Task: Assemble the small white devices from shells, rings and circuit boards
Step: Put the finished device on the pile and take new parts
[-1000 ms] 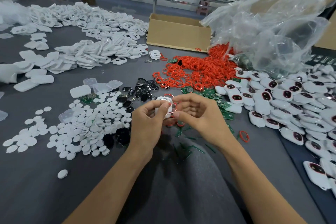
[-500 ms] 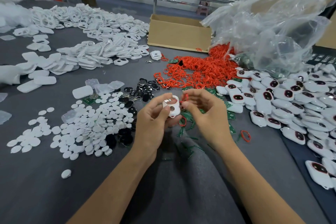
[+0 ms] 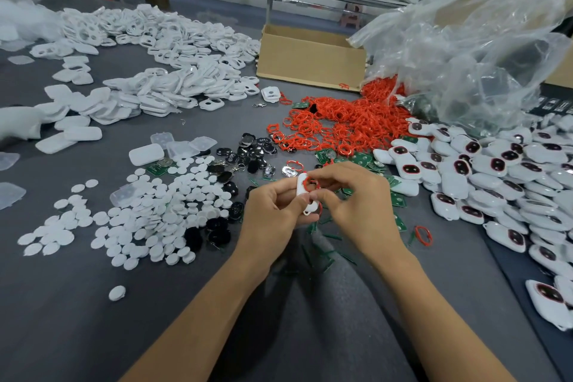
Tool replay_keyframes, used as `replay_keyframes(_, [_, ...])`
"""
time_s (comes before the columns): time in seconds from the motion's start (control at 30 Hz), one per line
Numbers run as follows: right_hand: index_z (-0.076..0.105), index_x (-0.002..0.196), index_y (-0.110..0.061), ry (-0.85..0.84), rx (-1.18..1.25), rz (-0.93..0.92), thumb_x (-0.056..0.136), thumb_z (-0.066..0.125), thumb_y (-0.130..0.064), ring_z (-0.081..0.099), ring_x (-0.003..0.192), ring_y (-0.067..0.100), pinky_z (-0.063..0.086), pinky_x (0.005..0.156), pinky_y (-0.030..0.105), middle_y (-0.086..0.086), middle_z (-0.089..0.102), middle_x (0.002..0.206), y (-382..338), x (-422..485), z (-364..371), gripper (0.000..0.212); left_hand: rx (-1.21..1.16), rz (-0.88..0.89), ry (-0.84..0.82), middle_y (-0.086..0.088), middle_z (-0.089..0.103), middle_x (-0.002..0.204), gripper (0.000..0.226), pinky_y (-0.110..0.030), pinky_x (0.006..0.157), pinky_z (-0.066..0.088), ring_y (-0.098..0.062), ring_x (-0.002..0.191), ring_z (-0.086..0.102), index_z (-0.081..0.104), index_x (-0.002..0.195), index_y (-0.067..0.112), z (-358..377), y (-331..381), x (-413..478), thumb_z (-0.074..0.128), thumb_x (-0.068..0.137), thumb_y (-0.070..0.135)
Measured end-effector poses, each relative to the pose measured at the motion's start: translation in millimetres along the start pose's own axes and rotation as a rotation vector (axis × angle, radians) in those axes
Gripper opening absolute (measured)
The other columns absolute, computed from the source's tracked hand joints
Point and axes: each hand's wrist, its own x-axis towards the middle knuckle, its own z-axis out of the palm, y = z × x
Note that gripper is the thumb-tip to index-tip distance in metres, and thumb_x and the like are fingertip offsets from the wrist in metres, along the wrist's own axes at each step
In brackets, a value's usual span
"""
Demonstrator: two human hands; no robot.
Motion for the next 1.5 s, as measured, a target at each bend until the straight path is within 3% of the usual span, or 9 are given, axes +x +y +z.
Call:
replay_keyframes(0.23, [0.075,0.08,-0.007,0.048,0.037,0.003,0.062,0.079,0.009,0.059,0.072,0.005,0.045,0.069,0.007,-0.005,0.064,0.077,0.2,0.5,1.3,0.025,-0.069,-0.012,0.043,-0.008,0.076,0.09,0.018,-0.027,0.068,0.061,-0.018,0.073,0.071,0.073,0.106,0.01,0.3,0.4,-0.4,0.059,0.095,0.007])
replay_keyframes(0.43, [0.073,0.08,-0.018,0.062,0.156,0.119,0.064,0.079,0.007,0.066,0.072,0.009,0.055,0.071,0.028,-0.008,0.068,0.078,-1.3,-0.8,-2.4,0.03,-0.092,-0.033,0.045,-0.008,0.076,0.09,0.018,-0.025,0.063,0.059,-0.019,0.068,0.071,0.074,0.107,0.013,1.4,1.8,-1.9,0.062,0.093,0.015])
replay_keyframes(0.53, [0.071,0.076,-0.024,0.036,0.197,0.176,0.063,0.08,0.007,0.065,0.066,0.012,0.054,0.067,0.026,-0.002,0.07,0.077,-1.5,-1.0,-3.5,0.035,-0.061,-0.012,0.041,-0.004,0.077,0.088,0.015,-0.022,0.059,0.057,-0.018,0.069,0.07,0.075,0.1,0.018,1.1,1.9,-2.6,0.063,0.093,0.013])
replay_keyframes(0.73, [0.075,0.078,-0.003,-0.01,0.322,0.222,0.063,0.079,0.011,0.061,0.069,0.008,0.052,0.067,0.027,0.0,0.066,0.08,-0.7,-0.7,-2.2,0.021,-0.035,0.014,0.047,-0.008,0.076,0.09,0.018,-0.023,0.057,0.057,-0.021,0.07,0.069,0.074,0.107,0.008,-0.3,0.6,-3.9,0.062,0.093,0.01])
replay_keyframes(0.97, [0.074,0.097,-0.015,-0.021,0.304,0.13,0.077,0.073,0.001,0.061,0.087,0.002,0.047,0.08,0.017,-0.004,0.064,0.093,-1.3,-6.1,5.4,0.026,-0.165,-0.052,0.067,-0.007,0.074,0.078,0.016,-0.027,0.059,0.059,-0.016,0.063,0.069,0.077,0.091,0.018,-1.7,5.4,-2.4,0.062,0.092,0.012])
replay_keyframes(1.13, [0.071,0.076,-0.011,0.026,0.69,0.382,0.074,0.073,0.004,0.067,0.079,0.014,0.053,0.073,0.024,0.006,0.072,0.087,0.5,-3.3,5.6,0.016,-0.157,-0.027,0.036,-0.018,0.073,0.087,0.019,-0.025,0.055,0.056,-0.029,0.075,0.067,0.074,0.105,0.003,-0.6,4.7,-2.2,0.061,0.09,0.006])
replay_keyframes(1.23, [0.067,0.075,-0.006,-0.033,0.883,0.499,0.069,0.075,0.0,0.065,0.07,0.02,0.054,0.068,0.027,0.013,0.071,0.078,6.5,-3.0,1.1,0.012,-0.142,-0.01,0.003,-0.015,0.074,0.085,0.017,-0.025,0.054,0.056,-0.03,0.077,0.065,0.075,0.1,0.007,-1.1,4.1,-2.5,0.063,0.088,0.003])
replay_keyframes(1.33, [0.067,0.079,-0.005,-0.061,0.927,0.499,0.065,0.074,-0.006,0.065,0.068,0.022,0.054,0.067,0.027,0.014,0.071,0.077,8.9,-3.6,-2.0,0.016,-0.136,-0.021,-0.014,-0.014,0.074,0.083,0.015,-0.026,0.056,0.058,-0.03,0.077,0.066,0.076,0.094,0.009,-1.2,4.7,-2.0,0.067,0.083,0.006])
replay_keyframes(1.5, [0.068,0.082,-0.002,-0.015,0.822,0.367,0.075,0.069,0.008,0.07,0.078,0.02,0.055,0.072,0.025,0.012,0.074,0.086,5.4,-4.3,-0.8,0.013,-0.242,-0.084,-0.019,-0.015,0.073,0.08,0.018,-0.031,0.062,0.061,-0.027,0.075,0.07,0.079,0.08,0.011,-3.3,6.2,-0.7,0.073,0.064,0.017])
